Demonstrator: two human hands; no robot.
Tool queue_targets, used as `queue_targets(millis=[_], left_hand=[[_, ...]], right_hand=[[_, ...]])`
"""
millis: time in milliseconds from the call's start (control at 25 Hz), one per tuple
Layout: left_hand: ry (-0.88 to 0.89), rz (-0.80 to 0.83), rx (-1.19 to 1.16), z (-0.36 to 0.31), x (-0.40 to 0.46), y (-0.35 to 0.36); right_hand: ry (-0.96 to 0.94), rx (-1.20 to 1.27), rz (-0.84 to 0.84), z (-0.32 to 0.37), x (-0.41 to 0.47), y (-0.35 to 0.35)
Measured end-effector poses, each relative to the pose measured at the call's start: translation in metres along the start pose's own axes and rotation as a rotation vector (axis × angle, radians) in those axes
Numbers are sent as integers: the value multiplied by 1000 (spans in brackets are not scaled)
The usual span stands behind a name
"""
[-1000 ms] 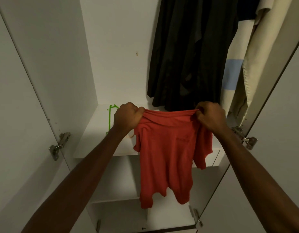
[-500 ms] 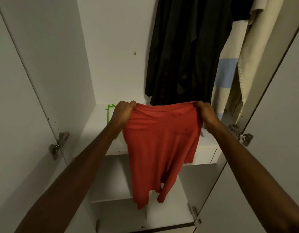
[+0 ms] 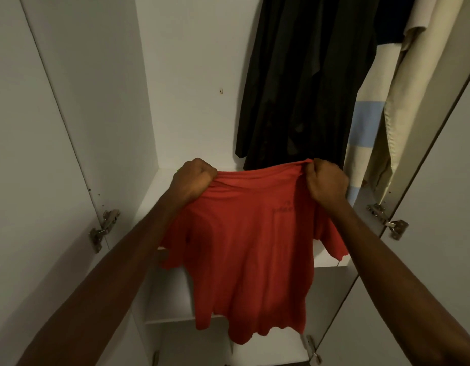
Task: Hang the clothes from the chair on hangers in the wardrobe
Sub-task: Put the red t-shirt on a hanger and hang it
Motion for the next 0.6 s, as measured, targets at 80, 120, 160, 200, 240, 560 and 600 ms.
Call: queue_targets(millis=[80,120,160,200,240,560,600], left_hand=[[79,-26,65,-3,0,-4],[110,-37,119,-3,0,-6],[130,-39,158,-2,-1,-7],[141,-28,169,1,-1,-7],[147,-11,160,4,-1,-7],[121,250,204,27,-3,-16],[143,251,329,33,-2,-20]], right_hand=[[-71,-287,-39,5,-1,0],[-69,-372,0,3,-1,5],[-63,-391,49,-1,-2,10],[-45,-329,79,-3,-5,12],[6,-183,90,-9,-6,12],[592,637,245,-21,-26,47],[514,579,179,-23,-20,43]])
Point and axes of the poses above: each hand's wrist, its own x-axis towards the middle knuckle, its own y-axis out of the palm, z = x × y, the point moved 10 cm from there along x, towards the middle knuckle, and after that the axes turned 3 degrees about -z, right-handed, at the moved point
